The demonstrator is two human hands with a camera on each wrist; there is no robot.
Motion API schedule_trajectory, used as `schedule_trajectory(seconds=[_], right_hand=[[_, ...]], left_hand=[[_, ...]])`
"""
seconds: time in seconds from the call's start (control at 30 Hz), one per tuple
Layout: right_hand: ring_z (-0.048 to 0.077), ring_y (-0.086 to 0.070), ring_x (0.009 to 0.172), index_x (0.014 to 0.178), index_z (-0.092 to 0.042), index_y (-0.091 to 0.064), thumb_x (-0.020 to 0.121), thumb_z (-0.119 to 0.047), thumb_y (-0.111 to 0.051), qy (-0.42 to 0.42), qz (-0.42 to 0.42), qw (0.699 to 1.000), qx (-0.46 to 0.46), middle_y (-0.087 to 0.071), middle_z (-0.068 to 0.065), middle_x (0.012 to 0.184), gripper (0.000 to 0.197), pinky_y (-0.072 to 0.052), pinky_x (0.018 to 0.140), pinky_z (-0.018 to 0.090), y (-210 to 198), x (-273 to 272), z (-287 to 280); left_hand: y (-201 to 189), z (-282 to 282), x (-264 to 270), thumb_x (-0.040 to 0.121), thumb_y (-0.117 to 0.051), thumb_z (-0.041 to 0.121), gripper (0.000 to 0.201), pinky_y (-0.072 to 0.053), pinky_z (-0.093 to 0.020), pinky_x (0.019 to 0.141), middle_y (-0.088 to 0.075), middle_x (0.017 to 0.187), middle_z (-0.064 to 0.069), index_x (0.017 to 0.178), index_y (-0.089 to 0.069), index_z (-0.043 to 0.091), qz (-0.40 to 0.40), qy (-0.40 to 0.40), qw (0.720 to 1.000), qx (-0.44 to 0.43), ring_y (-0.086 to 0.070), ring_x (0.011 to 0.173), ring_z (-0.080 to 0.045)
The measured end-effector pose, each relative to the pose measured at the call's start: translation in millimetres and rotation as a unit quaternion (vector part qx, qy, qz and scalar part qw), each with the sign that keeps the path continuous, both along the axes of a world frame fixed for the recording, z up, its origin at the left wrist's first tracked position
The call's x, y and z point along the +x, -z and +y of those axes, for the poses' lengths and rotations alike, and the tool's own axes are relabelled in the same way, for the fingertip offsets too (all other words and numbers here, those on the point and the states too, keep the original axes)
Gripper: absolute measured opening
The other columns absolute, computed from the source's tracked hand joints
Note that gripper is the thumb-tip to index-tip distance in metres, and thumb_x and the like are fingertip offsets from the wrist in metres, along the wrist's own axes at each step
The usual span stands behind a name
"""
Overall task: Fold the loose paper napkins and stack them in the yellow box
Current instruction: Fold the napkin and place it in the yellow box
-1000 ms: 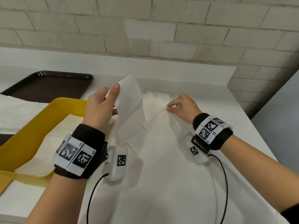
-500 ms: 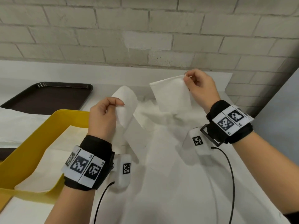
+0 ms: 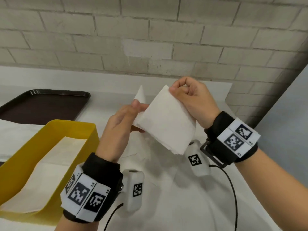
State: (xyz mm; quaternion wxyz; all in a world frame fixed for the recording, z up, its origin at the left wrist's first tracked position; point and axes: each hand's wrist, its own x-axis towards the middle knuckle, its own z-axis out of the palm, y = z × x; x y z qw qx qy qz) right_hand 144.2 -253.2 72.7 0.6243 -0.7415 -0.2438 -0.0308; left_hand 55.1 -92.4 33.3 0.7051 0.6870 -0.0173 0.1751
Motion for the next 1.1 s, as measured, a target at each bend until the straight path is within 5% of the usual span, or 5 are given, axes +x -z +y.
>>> schedule_trajectory(seconds=[0.2, 0.47, 0.7, 0.87, 1.1], right_hand=[[0.011, -0.057, 0.063, 0.074, -0.025, -0.050, 0.088, -0.022, -0.061, 0.035, -0.002, 0.995, -0.090, -0.061, -0.007, 0.060, 0.017, -0.044, 0.067, 0.026, 16.7, -2.3, 15.1], [0.009, -0.056, 0.057, 0.089, -0.029, -0.064, 0.087, -0.009, -0.059, 0.060, -0.034, 0.997, -0.031, -0.064, -0.007, 0.088, 0.021, -0.045, 0.040, 0.025, 30.2, -31.8, 9.0], [0.022, -0.053, 0.043, 0.078, -0.032, -0.065, 0.084, -0.005, -0.064, 0.135, -0.080, 0.987, 0.025, -0.064, -0.006, 0.077, 0.028, -0.043, 0.038, 0.019, 31.7, -42.9, 5.9], [0.017, -0.057, 0.044, 0.077, -0.029, -0.064, 0.084, -0.004, -0.064, 0.129, -0.022, 0.991, 0.022, -0.064, -0.014, 0.063, 0.026, -0.050, 0.046, 0.035, 30.7, -37.2, 5.6], [0.019, -0.054, 0.042, 0.071, -0.027, -0.064, 0.083, -0.003, -0.065, 0.131, -0.052, 0.990, 0.001, -0.063, -0.014, 0.076, 0.027, -0.046, 0.037, 0.025, 33.0, -37.9, 14.9]], left_hand=[[7.0, -7.5, 1.8, 0.089, -0.057, 0.016, 0.015, -0.049, -0.014, 0.056, -0.068, 0.077, 0.004, 0.080, -0.069, 0.020, 0.023, -0.050, 0.998, 0.010, -0.062, 0.065, 0.001], [11.6, 3.5, -0.2, 0.090, -0.055, 0.019, 0.016, -0.051, -0.016, 0.056, -0.072, 0.076, 0.010, 0.084, -0.068, 0.024, 0.004, -0.121, 0.990, -0.077, -0.068, 0.074, -0.005], [15.8, -3.8, 0.1, 0.091, -0.054, 0.018, 0.014, -0.052, -0.017, 0.056, -0.071, 0.090, -0.003, 0.088, -0.068, 0.018, 0.016, -0.095, 0.988, -0.121, -0.068, 0.079, -0.010], [16.5, -5.8, -0.8, 0.090, -0.055, 0.018, 0.013, -0.052, -0.016, 0.056, -0.070, 0.097, -0.005, 0.089, -0.068, 0.020, 0.014, -0.087, 0.987, -0.131, -0.067, 0.087, -0.016], [16.0, 1.6, -3.8, 0.090, -0.055, 0.018, 0.013, -0.052, -0.017, 0.057, -0.071, 0.092, 0.000, 0.087, -0.067, 0.022, 0.008, -0.097, 0.988, -0.119, -0.067, 0.083, -0.012]])
